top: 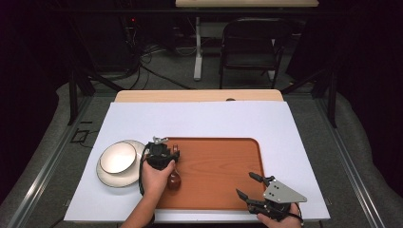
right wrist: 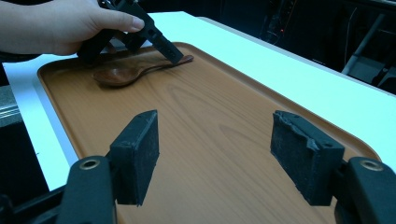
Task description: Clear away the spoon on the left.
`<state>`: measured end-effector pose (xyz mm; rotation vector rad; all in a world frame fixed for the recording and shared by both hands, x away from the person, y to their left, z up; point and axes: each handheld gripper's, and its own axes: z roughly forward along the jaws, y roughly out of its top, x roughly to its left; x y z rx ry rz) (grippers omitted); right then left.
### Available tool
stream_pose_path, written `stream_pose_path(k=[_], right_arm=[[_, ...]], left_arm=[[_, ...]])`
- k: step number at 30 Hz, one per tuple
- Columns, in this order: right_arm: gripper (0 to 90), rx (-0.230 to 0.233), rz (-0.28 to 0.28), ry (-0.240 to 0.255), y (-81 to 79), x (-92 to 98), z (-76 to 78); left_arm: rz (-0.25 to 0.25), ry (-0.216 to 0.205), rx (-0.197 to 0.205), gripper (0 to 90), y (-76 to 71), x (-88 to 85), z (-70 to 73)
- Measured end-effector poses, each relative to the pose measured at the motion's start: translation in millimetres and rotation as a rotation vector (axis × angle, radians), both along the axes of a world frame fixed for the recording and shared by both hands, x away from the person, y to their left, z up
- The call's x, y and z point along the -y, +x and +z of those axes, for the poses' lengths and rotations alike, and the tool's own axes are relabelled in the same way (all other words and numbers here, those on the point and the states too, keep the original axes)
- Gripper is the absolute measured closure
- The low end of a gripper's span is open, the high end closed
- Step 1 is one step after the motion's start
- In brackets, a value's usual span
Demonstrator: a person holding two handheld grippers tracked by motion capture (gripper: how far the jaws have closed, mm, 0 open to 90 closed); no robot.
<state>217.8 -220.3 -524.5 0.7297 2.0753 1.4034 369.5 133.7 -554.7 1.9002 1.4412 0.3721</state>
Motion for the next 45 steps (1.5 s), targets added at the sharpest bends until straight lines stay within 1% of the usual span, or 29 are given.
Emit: stream_pose_path(k=[4,8,14,18,19,22,25,28,30,34,36,38,42,45], right_arm=[[32.3,-0.001,0.0,0.0,0.2,-0.1,-0.2],[32.3,-0.001,0.0,0.001,0.1,-0.3,-0.2],[32.3,-0.001,-0.001,0.0,0.0,-0.6,-0.3],[32.3,-0.002,-0.002,-0.001,0.2,-0.6,-0.5],[32.3,-0.002,-0.002,-0.001,0.2,-0.6,-0.5],[32.3,-0.003,-0.003,-0.002,0.3,-0.7,-0.6],[32.3,-0.003,-0.003,-0.001,0.2,-0.8,-0.7],[32.3,-0.005,-0.002,-0.003,0.2,-1.2,-0.6],[32.3,-0.004,-0.003,-0.003,0.0,-1.3,-0.6],[32.3,-0.004,-0.005,-0.004,0.3,-1.1,-0.5],[32.3,-0.004,-0.006,-0.004,0.2,-1.0,-0.4],[32.3,-0.002,-0.008,-0.003,0.0,-0.9,-0.3],[32.3,-0.004,-0.009,-0.005,0.3,-1.1,-0.4],[32.3,-0.006,-0.008,-0.005,-0.1,-1.6,-0.4]], left_arm=[[0.001,0.005,0.016,53.9,-2.0,-2.1,4.2],[0.003,-0.003,0.039,52.5,-5.6,-5.0,11.6],[-0.004,-0.016,0.083,51.4,-12.8,-11.9,27.3],[-0.015,-0.003,0.12,51.0,-20.0,-18.7,41.1],[-0.018,-0.004,0.124,50.8,-21.8,-20.9,44.7],[-0.022,-0.002,0.154,50.1,-29.0,-29.7,55.7],[-0.013,-0.009,0.173,49.6,-36.1,-38.9,64.4],[-0.012,0.005,0.201,49.2,-45.2,-49.3,71.8],[-0.002,0.001,0.217,48.6,-52.6,-58.0,75.9],[0.006,0.002,0.24,48.4,-65.8,-73.5,80.4],[0.015,0.012,0.248,48.4,-73.4,-81.4,81.0],[0.022,0.018,0.251,48.4,-79.6,-88.5,80.4],[0.042,0.015,0.255,48.4,-94.2,-102.8,77.1],[0.052,0.033,0.253,48.4,-104.4,-112.1,73.9]])
